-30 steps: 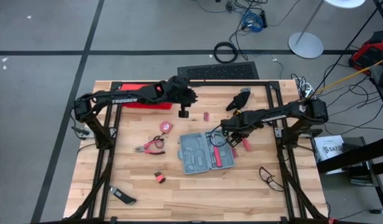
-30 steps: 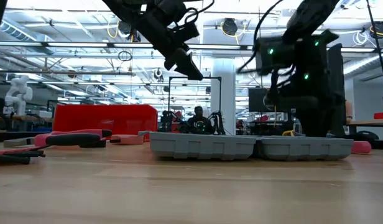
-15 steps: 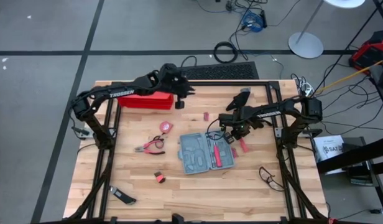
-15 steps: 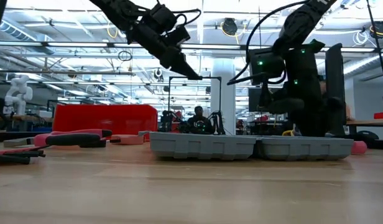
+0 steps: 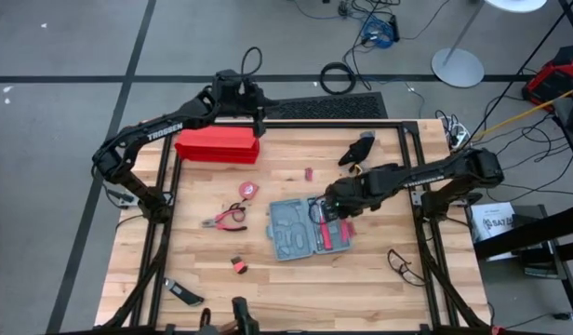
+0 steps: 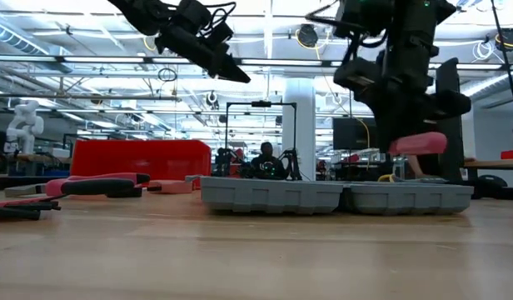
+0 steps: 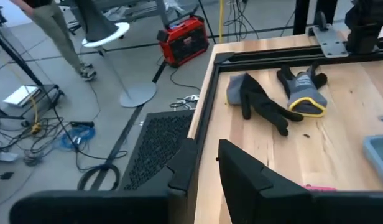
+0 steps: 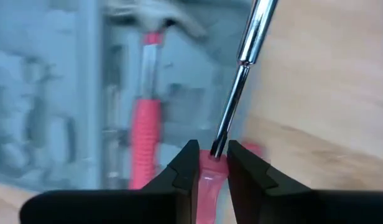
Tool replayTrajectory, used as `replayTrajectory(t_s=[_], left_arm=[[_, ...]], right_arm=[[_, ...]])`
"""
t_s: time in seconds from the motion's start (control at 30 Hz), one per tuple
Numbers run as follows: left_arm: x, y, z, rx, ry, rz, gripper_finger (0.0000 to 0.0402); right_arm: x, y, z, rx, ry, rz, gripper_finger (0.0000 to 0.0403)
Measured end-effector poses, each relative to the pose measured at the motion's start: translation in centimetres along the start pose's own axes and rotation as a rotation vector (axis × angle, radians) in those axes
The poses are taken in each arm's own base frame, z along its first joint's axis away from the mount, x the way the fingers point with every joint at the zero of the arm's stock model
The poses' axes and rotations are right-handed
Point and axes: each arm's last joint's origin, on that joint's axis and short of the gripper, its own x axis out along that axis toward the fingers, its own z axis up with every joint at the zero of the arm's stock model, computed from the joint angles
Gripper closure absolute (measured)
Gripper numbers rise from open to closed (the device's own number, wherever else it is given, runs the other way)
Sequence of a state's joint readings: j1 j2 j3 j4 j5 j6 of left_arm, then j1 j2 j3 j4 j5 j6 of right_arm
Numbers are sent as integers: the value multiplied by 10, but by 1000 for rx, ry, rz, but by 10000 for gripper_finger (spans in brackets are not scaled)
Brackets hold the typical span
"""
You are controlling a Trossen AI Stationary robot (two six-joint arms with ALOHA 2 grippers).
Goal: Prefit tool cases
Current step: Put the orange nut driver into the gray pre-fit tool case
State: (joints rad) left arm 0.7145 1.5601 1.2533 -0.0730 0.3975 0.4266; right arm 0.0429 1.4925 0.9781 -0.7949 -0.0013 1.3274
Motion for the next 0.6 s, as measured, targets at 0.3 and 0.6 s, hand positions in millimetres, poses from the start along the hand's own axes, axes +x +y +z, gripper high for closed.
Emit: replayTrajectory(t_s=[0.3,0.6], left_arm=[[-4,5,-4,-15,4,-28,333],[-4,5,-5,-15,11,-32,333]], right_arm=[[24,13,-11,-32,24,-64,352],[38,13,-7,-74,61,-104,352]])
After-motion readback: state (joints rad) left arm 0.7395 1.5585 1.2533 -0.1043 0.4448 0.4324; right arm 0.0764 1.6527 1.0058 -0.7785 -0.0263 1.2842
